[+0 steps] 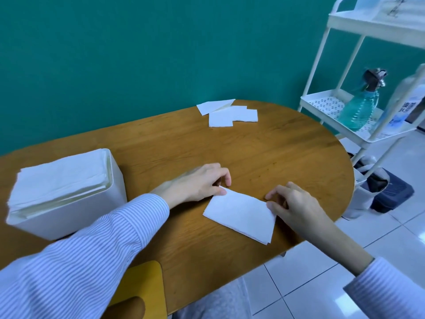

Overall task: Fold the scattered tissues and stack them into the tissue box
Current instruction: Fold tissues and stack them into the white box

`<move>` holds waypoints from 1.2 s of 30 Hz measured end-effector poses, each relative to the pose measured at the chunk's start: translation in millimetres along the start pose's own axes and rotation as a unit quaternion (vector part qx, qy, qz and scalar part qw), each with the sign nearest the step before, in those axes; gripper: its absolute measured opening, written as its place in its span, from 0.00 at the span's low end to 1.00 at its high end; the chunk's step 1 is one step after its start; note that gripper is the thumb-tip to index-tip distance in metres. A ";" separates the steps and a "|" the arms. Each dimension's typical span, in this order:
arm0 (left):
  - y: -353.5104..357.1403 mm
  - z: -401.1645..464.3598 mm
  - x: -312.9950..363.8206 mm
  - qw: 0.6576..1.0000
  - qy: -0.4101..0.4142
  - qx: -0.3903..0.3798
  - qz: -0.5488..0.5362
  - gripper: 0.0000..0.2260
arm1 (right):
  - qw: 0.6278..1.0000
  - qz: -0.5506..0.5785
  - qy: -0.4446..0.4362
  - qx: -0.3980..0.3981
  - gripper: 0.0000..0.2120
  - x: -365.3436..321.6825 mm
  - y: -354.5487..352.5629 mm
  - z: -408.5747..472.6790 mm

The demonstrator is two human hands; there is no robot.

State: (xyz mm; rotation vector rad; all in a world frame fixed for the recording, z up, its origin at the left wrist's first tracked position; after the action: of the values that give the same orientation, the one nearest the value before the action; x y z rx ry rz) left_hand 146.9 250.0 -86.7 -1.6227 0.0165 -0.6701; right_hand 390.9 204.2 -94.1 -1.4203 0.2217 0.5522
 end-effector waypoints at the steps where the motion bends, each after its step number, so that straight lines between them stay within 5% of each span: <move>1: 1.1 -2.4 0.6 1.000 0.005 0.003 0.007 0.08 | 0.999 -0.024 -0.036 0.018 0.04 -0.5 1.1 -1.8; 9: 17.1 -23.4 14.9 0.997 0.054 0.054 -0.022 0.04 | 0.993 -0.069 -0.084 -0.041 0.06 -6.9 6.7 0.4; 18: 0.8 -57.0 21.1 0.989 0.014 0.086 -0.122 0.07 | 0.983 0.095 -0.093 -0.124 0.09 -32.7 -20.2 4.4; 25: -81.8 -115.4 12.0 0.938 -0.055 0.242 -0.241 0.14 | 0.957 0.247 -0.151 -0.025 0.08 -102.5 -57.4 31.2; 36: -174.4 -252.4 -79.7 0.839 -0.232 0.467 -0.156 0.18 | 0.918 0.325 -0.222 -0.042 0.07 -296.8 17.4 86.0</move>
State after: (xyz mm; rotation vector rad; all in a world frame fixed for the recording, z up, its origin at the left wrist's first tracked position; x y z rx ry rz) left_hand -90.4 84.5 42.9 -0.7809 -0.8290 -0.3927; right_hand 113.4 220.5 41.9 -1.2463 0.3069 1.4278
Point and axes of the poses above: each hand's wrist, its own z-axis towards the middle knuckle, its own y-axis out of the palm, x = y × z, the point moved 3 cm from there along z, towards the middle knuckle, and after that the axes turned 9 degrees about x, right-handed, at the moved point
